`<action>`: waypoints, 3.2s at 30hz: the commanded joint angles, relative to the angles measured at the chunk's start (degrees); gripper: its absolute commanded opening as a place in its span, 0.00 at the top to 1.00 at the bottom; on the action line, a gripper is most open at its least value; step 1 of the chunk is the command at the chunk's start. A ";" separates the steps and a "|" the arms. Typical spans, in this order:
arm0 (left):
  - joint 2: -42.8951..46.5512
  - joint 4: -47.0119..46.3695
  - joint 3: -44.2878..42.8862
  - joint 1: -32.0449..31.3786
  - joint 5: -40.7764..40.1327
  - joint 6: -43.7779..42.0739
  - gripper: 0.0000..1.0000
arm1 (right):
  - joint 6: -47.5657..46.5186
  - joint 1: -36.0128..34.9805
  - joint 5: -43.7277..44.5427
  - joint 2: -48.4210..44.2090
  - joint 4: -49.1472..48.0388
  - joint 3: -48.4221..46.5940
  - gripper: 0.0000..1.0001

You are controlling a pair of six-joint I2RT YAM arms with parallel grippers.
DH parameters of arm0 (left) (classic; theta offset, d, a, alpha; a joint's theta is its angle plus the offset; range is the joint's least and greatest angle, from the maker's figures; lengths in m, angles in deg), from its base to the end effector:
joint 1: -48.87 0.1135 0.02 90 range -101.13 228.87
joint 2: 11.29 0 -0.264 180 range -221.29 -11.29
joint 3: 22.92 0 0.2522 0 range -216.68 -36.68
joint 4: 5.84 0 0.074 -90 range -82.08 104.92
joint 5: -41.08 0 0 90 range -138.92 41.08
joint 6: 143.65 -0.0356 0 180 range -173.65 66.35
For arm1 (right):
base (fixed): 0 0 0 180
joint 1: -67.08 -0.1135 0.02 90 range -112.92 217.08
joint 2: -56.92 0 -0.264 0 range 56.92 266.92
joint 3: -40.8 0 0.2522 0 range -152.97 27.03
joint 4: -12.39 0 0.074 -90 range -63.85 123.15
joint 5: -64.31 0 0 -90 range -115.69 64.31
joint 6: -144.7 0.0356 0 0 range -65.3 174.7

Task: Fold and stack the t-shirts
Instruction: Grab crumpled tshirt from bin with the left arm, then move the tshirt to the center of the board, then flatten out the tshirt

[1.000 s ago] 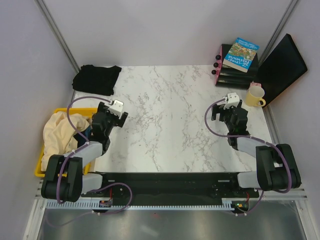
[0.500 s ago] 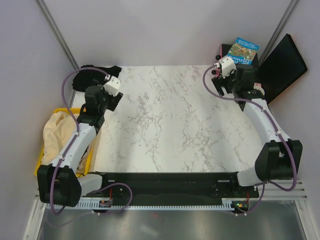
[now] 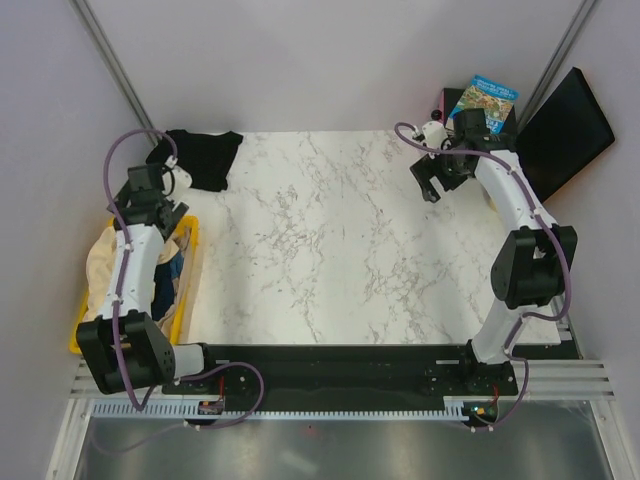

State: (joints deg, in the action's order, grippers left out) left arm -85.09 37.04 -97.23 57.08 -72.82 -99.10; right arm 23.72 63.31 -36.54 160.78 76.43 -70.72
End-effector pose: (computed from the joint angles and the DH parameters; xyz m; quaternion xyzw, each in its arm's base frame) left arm 0.2724 0.0539 0.2975 0.2065 0.8749 0.3473 0.2670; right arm 0.3922 0.0326 0.3127 -0.3107 0.9013 0.0202 0.3011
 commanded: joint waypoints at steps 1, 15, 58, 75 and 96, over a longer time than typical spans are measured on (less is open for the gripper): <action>0.76 12.78 -11.24 5.23 -1.59 -10.52 0.00 | -5.83 -1.41 -4.88 1.09 6.59 -1.74 0.02; 0.85 33.10 -12.66 7.61 4.91 -11.24 0.11 | -13.22 -8.09 -1.72 7.50 5.79 -7.36 0.02; -10.04 15.90 -61.26 -13.02 45.61 5.26 0.98 | 11.81 -11.17 -15.50 10.75 -8.96 -23.35 0.02; -19.45 2.61 -63.02 -25.17 55.89 14.34 0.98 | 17.80 -13.89 -25.08 13.92 -21.28 -24.50 0.02; -18.66 -3.72 -61.44 -26.31 60.82 22.95 0.98 | 18.32 -22.77 -29.41 26.56 -30.76 -29.58 0.08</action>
State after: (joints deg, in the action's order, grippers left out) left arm -105.48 39.47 -157.54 31.38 -15.40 -79.91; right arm 40.59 40.47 -67.99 183.81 52.45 -94.89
